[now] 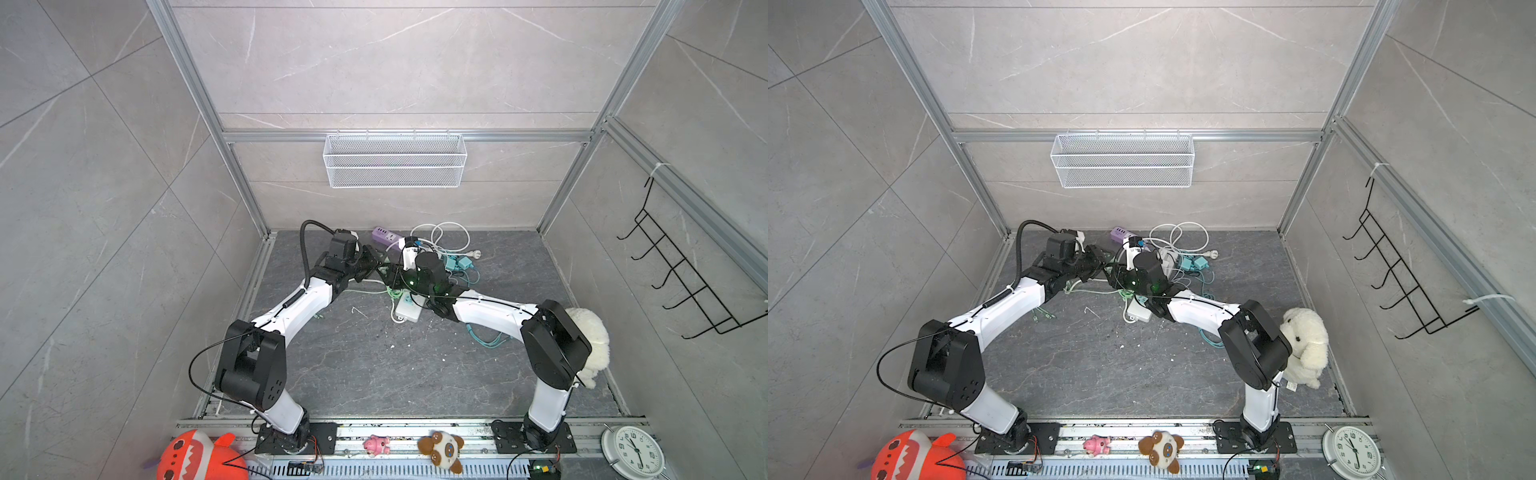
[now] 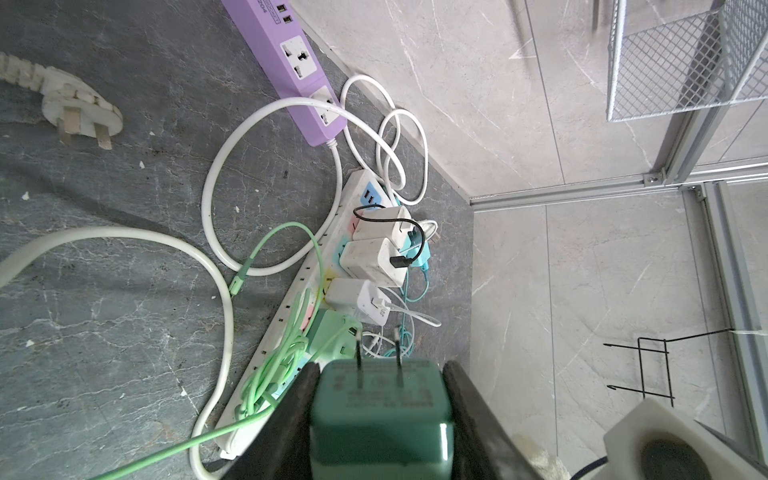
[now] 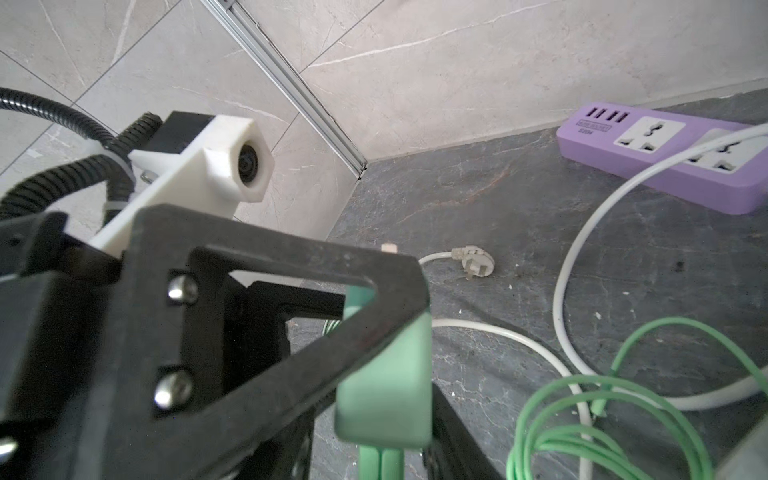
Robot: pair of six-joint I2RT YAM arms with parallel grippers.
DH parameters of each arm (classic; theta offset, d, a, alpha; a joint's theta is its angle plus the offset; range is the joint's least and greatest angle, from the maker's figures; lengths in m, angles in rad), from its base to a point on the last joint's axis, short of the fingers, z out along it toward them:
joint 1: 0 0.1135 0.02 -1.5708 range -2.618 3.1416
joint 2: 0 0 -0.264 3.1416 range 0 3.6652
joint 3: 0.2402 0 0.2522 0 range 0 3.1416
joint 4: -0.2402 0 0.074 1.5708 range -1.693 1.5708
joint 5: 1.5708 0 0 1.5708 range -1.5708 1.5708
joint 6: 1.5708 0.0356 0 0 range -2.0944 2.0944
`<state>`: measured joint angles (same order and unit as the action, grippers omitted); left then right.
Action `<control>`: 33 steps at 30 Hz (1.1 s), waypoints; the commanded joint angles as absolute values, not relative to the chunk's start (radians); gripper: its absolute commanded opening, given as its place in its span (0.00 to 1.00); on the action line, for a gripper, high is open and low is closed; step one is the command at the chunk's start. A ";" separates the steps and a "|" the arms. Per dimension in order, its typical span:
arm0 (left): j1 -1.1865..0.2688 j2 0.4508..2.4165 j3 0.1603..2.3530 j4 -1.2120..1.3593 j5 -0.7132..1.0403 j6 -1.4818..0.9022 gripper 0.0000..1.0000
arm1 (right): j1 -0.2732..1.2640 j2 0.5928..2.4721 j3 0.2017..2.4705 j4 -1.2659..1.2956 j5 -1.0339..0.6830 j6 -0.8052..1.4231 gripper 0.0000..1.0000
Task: Insert the plug
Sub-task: 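Grasp the green charger held by left gripper with right gripper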
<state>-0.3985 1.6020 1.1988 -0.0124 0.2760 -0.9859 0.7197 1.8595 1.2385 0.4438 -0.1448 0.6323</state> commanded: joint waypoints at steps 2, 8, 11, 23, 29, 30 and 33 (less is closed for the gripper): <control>-0.396 1.548 1.184 0.057 0.328 -1.009 0.32 | 0.728 1.894 1.284 0.474 -0.121 0.625 0.33; -0.384 1.528 1.158 0.069 0.333 -0.976 0.50 | 0.727 1.876 1.282 0.438 -0.139 0.593 0.12; -0.372 1.513 1.146 0.067 0.327 -0.929 0.67 | 0.720 1.850 1.288 0.371 -0.152 0.551 0.07; -0.339 1.392 1.149 -0.057 0.377 -0.149 1.00 | 0.511 1.814 1.613 -0.550 -0.577 0.367 0.06; -0.390 1.331 0.907 0.265 0.414 0.126 1.00 | 0.457 1.845 1.717 -0.805 -0.752 0.223 0.07; -0.398 1.330 0.872 0.338 0.420 0.148 1.00 | 0.457 1.860 1.741 -0.847 -0.754 0.198 0.07; -0.430 1.358 0.847 0.407 0.498 0.285 1.00 | 0.457 1.899 1.802 -0.946 -0.798 0.157 0.07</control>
<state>-0.4053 1.3602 0.8497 0.2035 0.4122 0.0677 0.4519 1.8660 1.7378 -0.7654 -0.6937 0.2493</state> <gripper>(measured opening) 0.998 0.280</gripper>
